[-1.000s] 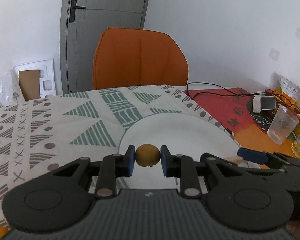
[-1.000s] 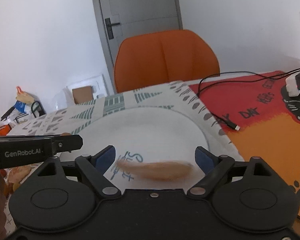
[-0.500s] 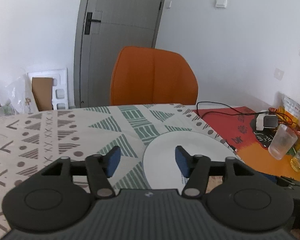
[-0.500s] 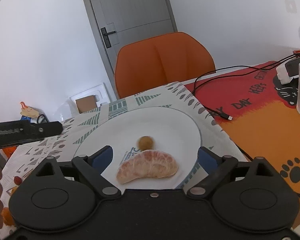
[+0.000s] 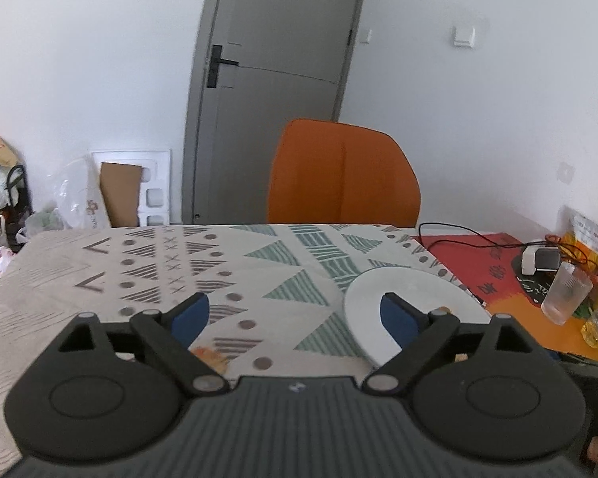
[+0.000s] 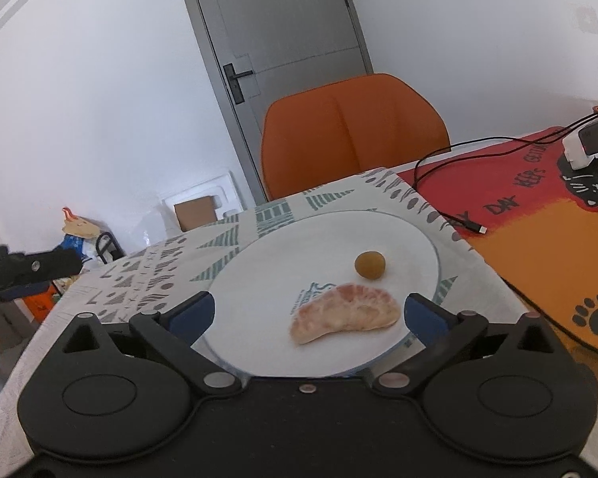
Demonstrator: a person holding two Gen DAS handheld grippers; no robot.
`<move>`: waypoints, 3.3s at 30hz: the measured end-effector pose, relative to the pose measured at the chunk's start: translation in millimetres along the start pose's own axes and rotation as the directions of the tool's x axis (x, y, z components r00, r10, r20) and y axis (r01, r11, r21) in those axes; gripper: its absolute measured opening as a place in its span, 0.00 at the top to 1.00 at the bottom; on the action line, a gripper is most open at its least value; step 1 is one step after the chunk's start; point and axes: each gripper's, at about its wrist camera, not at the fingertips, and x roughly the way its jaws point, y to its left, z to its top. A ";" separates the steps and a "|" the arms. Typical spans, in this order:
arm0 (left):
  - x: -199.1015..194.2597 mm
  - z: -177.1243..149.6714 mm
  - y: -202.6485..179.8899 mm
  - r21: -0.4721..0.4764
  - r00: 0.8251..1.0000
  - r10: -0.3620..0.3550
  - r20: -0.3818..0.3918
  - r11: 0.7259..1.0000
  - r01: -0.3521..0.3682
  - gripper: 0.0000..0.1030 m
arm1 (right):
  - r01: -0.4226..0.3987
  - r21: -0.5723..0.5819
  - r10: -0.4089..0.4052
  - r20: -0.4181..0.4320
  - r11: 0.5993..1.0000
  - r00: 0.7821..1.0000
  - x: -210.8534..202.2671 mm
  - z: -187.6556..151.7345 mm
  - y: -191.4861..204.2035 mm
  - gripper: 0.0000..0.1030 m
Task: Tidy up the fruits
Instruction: 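Release the kumquat from the left tool onto the white plate, then grasp a kumquat with the left tool while the right tool grasps an orange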
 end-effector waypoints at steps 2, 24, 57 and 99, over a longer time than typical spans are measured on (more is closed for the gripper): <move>-11.3 -3.2 6.4 -0.007 1.000 0.012 0.017 1.000 -0.011 0.10 | -0.010 0.006 0.010 0.005 1.000 1.000 -4.4 -1.6 2.3 0.00; -93.7 -25.9 69.1 -0.075 0.994 0.107 0.040 0.992 -0.103 0.08 | -0.106 -0.081 0.106 0.003 0.991 0.994 -38.5 -11.8 45.0 0.00; -66.5 -93.6 131.2 -0.196 0.989 0.126 -0.082 0.970 -0.140 0.54 | -0.212 -0.160 0.193 -0.126 0.964 0.973 -14.1 -55.6 111.0 0.00; -78.5 -88.0 147.0 -0.236 0.994 0.105 -0.038 0.965 -0.111 0.79 | -0.422 -0.082 0.371 -0.348 0.903 0.861 27.5 -83.9 179.9 0.62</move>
